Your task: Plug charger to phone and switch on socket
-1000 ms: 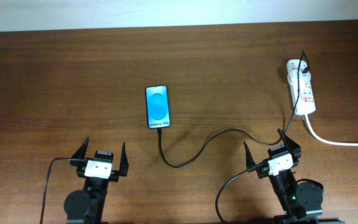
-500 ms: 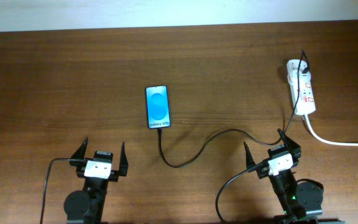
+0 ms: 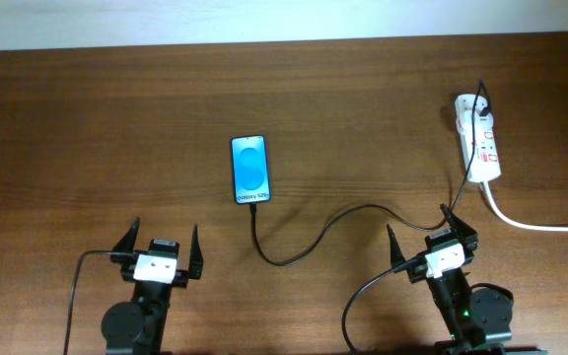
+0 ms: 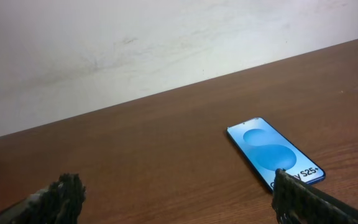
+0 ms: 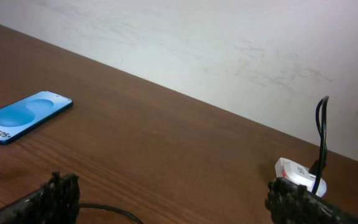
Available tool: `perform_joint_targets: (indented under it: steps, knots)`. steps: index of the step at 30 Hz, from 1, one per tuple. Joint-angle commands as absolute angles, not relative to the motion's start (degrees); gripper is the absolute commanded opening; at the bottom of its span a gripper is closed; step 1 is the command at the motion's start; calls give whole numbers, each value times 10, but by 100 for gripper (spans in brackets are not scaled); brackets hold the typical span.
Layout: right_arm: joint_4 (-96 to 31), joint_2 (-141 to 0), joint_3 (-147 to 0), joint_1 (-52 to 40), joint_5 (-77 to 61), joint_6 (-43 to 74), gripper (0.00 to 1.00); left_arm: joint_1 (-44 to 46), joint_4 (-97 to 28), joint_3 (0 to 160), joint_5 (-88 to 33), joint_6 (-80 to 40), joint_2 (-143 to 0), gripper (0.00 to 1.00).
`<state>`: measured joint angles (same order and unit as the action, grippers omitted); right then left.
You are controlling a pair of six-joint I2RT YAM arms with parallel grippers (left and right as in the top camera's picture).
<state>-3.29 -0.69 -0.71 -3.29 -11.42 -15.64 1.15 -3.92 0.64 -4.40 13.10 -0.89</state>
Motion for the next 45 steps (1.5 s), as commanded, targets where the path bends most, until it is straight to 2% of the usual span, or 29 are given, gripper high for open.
perform_joint_targets:
  steps: [1, 45]
  knots:
    - [-35, -2, -3, -29, -111, -159, 98, 10, -44, 5, -36, 138, -3, 99]
    - [-36, -2, -3, -29, -111, -158, 98, 10, -44, 5, -36, 138, -3, 99]
